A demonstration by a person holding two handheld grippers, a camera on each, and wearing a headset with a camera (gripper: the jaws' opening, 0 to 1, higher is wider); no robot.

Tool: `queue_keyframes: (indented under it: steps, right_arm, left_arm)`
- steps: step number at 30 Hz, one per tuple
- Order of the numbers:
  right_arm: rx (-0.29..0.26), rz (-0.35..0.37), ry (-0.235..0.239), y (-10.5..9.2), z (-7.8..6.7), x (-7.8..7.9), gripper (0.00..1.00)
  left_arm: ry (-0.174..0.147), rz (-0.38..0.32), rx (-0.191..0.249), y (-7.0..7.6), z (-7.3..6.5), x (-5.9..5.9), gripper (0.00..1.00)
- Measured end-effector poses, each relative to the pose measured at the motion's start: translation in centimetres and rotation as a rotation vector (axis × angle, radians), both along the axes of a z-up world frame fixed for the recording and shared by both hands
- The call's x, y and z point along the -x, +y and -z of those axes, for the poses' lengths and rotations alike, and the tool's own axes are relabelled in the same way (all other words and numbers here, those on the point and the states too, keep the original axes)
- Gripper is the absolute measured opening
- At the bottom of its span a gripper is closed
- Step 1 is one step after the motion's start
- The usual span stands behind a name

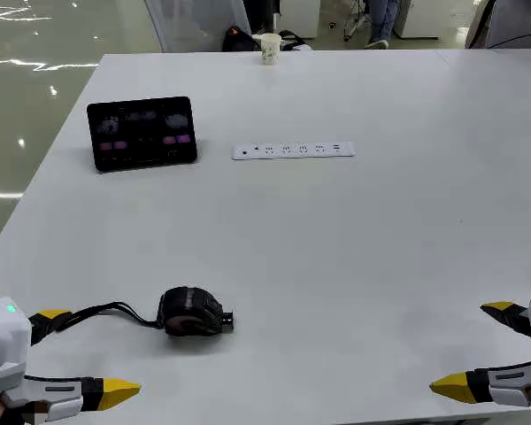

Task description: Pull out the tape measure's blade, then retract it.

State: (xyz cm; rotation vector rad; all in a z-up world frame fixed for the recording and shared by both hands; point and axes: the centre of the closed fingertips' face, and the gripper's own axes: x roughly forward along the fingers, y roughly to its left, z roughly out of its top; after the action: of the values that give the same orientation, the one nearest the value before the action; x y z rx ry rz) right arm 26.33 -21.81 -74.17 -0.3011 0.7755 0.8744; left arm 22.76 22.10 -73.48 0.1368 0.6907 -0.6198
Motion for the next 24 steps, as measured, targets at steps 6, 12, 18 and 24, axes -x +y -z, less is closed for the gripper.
queue_keyframes:
  steps: [6,12,18,24]
  right_arm:
    - [-0.003,-0.003,0.004,0.1,0.0,0.1,0.99]
    - [-0.006,-0.003,0.007,0.1,0.1,0.2,0.99]
    - [-0.005,-0.009,-0.011,0.1,0.1,-0.2,0.99]
    - [-0.010,-0.086,-0.025,1.3,0.3,0.0,0.99]
  left_arm:
    - [0.002,0.005,-0.004,0.0,-0.1,-0.1,0.99]
    - [0.007,0.018,-0.009,-0.1,-0.1,-0.1,0.99]
    - [0.010,0.030,-0.017,-0.2,-0.1,-0.3,0.99]
    - [0.018,0.096,-0.037,-0.7,0.0,-0.3,0.99]
